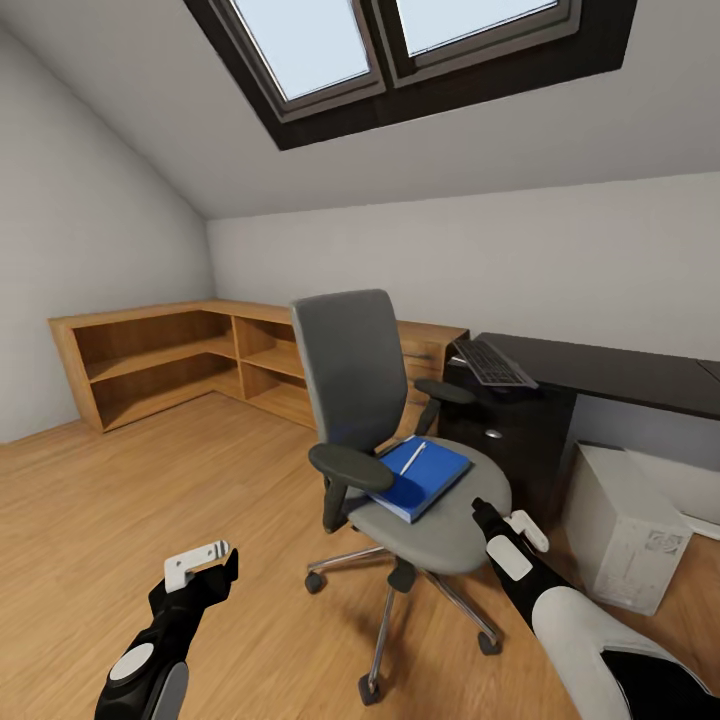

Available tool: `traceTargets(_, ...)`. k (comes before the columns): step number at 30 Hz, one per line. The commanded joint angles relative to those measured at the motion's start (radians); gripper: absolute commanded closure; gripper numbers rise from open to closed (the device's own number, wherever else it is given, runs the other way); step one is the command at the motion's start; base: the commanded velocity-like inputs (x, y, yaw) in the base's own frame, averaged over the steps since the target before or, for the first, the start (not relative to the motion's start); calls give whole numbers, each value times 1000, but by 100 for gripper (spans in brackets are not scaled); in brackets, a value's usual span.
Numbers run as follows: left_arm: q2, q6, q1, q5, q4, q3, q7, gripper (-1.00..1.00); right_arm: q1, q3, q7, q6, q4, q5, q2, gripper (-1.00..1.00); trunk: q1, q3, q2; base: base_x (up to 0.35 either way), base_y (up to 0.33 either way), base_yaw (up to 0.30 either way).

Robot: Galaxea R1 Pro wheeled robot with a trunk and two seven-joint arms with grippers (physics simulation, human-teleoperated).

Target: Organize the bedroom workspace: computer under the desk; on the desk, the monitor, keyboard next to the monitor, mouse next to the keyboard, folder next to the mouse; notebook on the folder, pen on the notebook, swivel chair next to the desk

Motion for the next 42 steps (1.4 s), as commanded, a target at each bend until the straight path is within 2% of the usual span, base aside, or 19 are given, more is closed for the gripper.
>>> traceTargets(1, 0, 4, 0, 10, -1, 0, 5, -100, 0, 2, -1, -3, -1, -10, 0, -100, 0, -1, 0, 0, 0, 3)
traceTargets(18, 0, 3, 0, 10, -1, 0, 5, -100, 0, 2, -1, -3, -1, -11, 3, -100, 0, -1, 0, 5, 0, 0)
traceTargets(25, 0, 4, 0, 10, -1, 0, 5, -100, 0, 3, 1, -5, -2, -11, 4, -100, 0, -1, 0, 233, 0, 0)
traceTargets(35, 0, 3, 0, 10, -1, 0, 5, -100, 0, 3, -1, -4, -3, -11, 3, -100, 0, -1, 0, 26, 0, 0)
traceTargets(42, 0, 4, -1, 9, -1, -1, 7, -100, 0, 3, -1, -3, -3, -11, 5, -100, 0, -1, 0, 154, 0, 160)
